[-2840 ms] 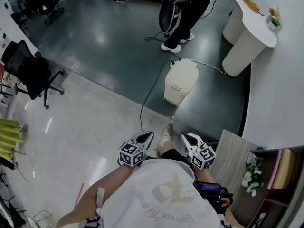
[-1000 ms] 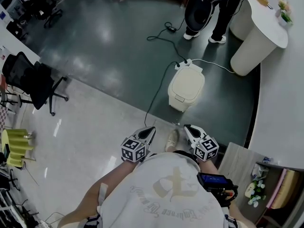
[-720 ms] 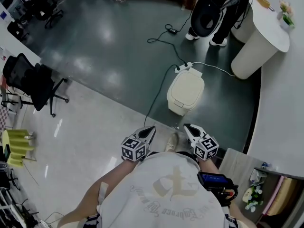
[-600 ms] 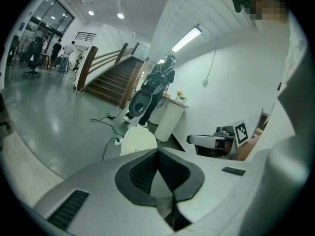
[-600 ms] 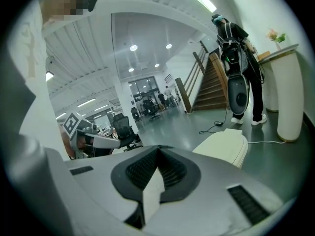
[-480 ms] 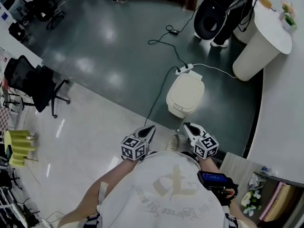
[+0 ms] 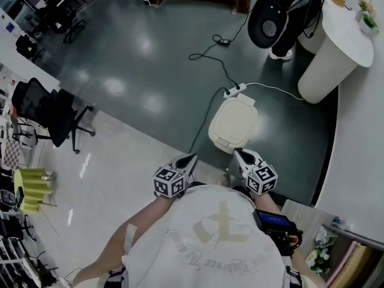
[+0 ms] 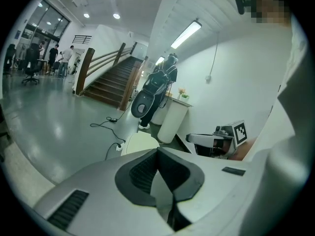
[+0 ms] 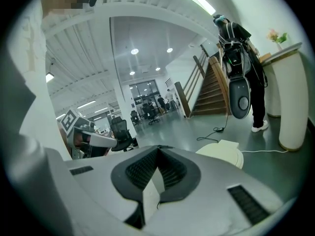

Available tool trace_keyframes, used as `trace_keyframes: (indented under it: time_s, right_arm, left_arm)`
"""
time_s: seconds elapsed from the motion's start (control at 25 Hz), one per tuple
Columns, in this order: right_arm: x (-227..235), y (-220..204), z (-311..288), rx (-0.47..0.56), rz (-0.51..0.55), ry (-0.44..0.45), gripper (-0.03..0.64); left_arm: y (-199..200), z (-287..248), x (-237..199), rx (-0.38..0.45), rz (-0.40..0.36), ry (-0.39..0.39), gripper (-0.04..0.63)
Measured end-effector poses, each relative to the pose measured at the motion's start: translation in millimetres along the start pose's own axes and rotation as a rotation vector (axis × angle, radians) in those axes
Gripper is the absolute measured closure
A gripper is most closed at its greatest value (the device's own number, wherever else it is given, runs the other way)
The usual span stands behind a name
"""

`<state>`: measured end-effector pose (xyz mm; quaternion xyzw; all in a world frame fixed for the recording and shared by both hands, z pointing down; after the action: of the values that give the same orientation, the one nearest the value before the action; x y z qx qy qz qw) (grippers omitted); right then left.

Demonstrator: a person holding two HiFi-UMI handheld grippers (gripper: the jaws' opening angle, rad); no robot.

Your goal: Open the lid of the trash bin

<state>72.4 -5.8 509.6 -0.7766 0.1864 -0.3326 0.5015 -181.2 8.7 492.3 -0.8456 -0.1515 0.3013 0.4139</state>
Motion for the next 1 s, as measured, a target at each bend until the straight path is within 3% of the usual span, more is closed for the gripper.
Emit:
trace_keyframes:
  time_s: [0.52, 1.0]
  right_arm:
    - [31.2, -1.9, 9.7, 0.011, -0.035, -0.065, 0.612]
    - [30.5, -9.2, 14.4, 0.027, -0.105, -0.183, 0.611]
  left_arm:
    - [17.7, -35.9, -2.1, -0.023, -0.015, -0.025, 0.581]
    - [26.3, -65.6, -11.5, -0.125, -0.078, -0.141, 0.581]
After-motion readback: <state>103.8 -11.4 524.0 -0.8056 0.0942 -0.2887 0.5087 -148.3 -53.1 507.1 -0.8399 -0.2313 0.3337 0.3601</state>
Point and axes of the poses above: the fingertips, and each gripper's own axes: z backward along the fingers, x to its right, y out of its top, the point moved 8 cm from there along z, backward along the fingers, and after that the axes turned 2 degrees about z, right-handed, at the moved point
